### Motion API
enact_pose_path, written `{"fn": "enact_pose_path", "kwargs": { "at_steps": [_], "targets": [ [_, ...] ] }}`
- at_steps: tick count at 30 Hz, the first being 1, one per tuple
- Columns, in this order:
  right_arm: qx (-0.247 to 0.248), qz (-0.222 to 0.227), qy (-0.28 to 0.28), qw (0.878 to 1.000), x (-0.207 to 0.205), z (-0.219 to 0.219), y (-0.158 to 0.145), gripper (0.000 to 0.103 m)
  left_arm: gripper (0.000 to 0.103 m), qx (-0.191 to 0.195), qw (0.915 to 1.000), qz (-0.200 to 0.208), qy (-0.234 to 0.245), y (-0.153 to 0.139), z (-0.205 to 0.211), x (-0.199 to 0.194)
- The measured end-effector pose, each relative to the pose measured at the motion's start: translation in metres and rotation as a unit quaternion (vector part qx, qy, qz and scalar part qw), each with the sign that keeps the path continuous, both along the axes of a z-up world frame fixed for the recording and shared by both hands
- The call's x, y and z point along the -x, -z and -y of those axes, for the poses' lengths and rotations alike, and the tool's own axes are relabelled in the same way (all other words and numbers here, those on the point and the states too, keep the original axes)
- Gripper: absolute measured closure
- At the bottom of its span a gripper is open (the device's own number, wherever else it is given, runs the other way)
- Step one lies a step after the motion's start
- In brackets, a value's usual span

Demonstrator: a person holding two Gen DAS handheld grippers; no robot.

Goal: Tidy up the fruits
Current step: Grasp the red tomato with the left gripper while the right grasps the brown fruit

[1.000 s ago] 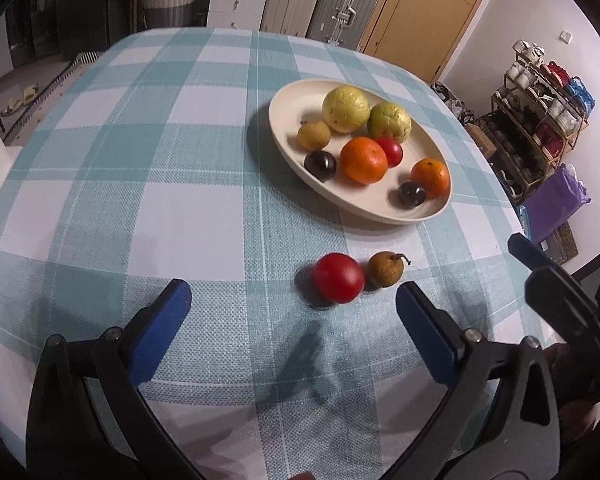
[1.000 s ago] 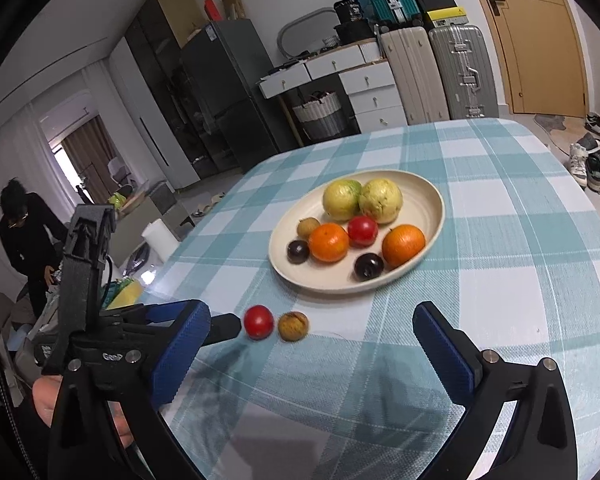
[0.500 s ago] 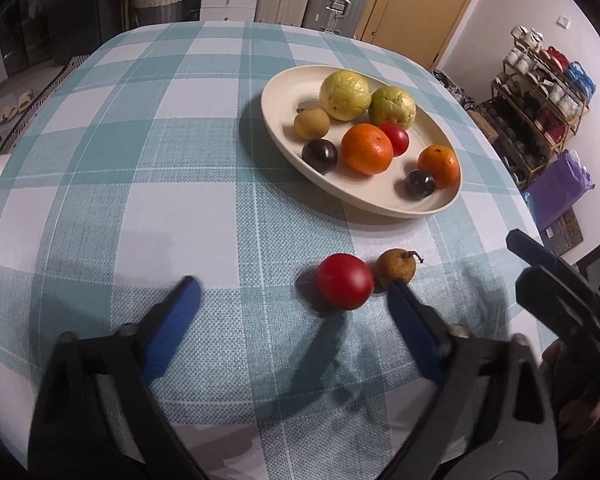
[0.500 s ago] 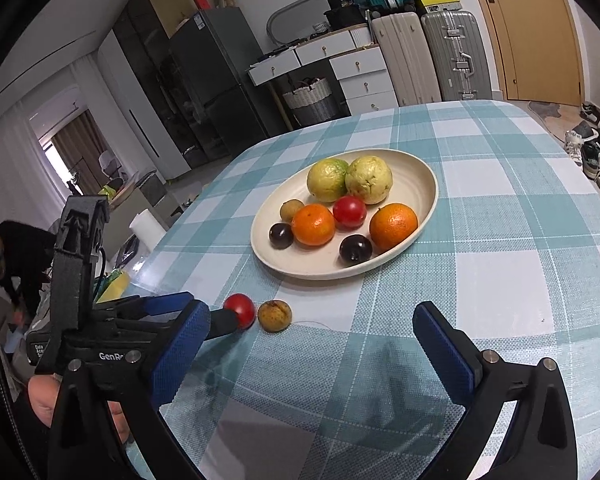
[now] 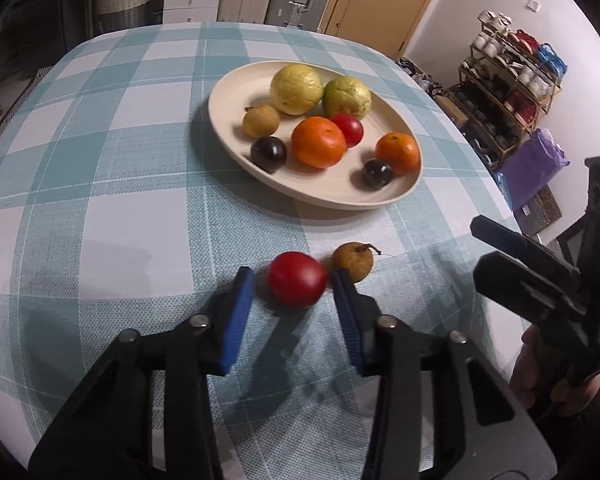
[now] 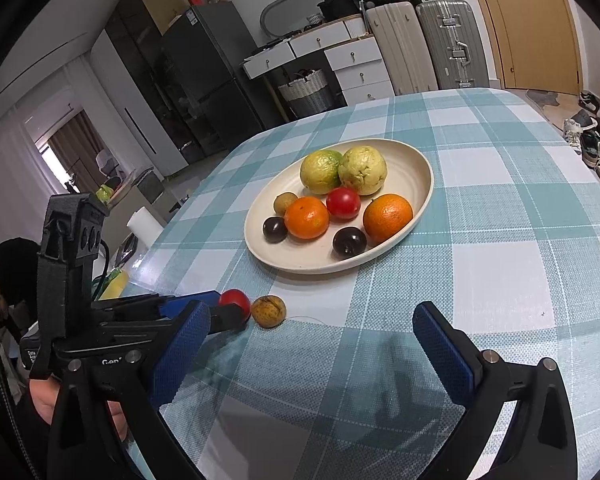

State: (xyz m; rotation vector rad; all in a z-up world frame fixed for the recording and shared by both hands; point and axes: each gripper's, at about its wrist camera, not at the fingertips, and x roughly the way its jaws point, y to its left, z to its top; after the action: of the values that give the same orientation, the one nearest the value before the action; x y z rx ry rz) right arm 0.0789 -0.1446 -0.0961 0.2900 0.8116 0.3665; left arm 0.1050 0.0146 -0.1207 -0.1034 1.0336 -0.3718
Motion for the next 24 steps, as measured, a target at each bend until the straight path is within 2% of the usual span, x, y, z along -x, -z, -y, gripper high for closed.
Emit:
{"fn": "enact_pose_path", "kwargs": {
  "at_steps": [2,18,24],
  "targets": [
    [-0.001,-0.001,0.001,1.0,0.0,0.0,0.0,0.0,0.074,0.002,1.0,-0.002,0.006,0.0,0.002,0.0],
    [-0.008,-0.011,0.001,1.0,0.003,0.003,0.003,0.0,0.075,0.009,0.9999,-0.002,0.004,0.0,-0.002,0.001],
    [0.002,-0.024,-0.01,1.0,0.001,-0.005,0.009,0.0,0.075,0.018,0.9998,0.006,-0.002,-0.008,-0.01,0.005]
  ]
}}
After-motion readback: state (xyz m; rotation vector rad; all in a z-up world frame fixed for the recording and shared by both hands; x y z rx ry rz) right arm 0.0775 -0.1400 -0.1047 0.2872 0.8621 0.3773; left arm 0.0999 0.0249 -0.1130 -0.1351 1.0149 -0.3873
